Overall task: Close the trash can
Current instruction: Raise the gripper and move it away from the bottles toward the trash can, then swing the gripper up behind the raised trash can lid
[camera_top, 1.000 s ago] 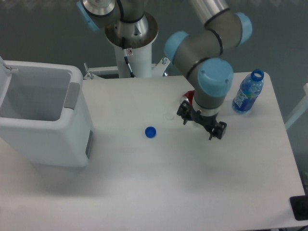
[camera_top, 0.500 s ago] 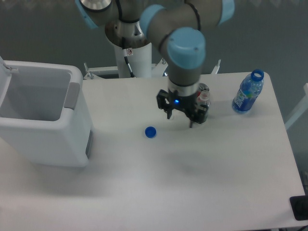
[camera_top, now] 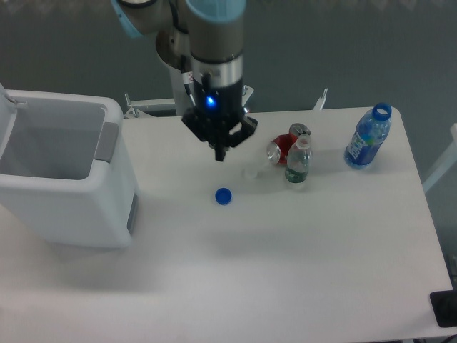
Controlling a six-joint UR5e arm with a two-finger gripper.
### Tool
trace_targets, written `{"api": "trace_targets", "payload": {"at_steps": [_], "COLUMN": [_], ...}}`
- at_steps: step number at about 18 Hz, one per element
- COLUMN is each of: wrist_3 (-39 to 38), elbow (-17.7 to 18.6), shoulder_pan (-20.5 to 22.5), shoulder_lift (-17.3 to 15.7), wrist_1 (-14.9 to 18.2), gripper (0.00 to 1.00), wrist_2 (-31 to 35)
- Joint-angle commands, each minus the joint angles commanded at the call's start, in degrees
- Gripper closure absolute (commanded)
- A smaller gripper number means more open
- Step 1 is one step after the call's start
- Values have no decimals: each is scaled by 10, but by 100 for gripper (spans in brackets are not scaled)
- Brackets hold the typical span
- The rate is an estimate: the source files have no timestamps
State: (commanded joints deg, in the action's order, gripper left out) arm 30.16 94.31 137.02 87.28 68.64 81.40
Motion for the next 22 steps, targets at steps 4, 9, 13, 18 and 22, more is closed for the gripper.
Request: {"api": "trace_targets", "payload": {"at_steps": [4, 9, 13, 18, 22], "wrist_3": [-57, -118, -121, -121, -121], "elbow": [-15, -58, -69, -72, -95], "shoulder_pan": [-19, -48, -78, -136, -162], "shoulder_lift": [-24, -20, -20, -28, -28], "wrist_1": [-3, -6, -6, -7, -7], "gripper": [100, 100, 100, 100, 99], "wrist_2": [-35, -86, -111, -112, -152]}}
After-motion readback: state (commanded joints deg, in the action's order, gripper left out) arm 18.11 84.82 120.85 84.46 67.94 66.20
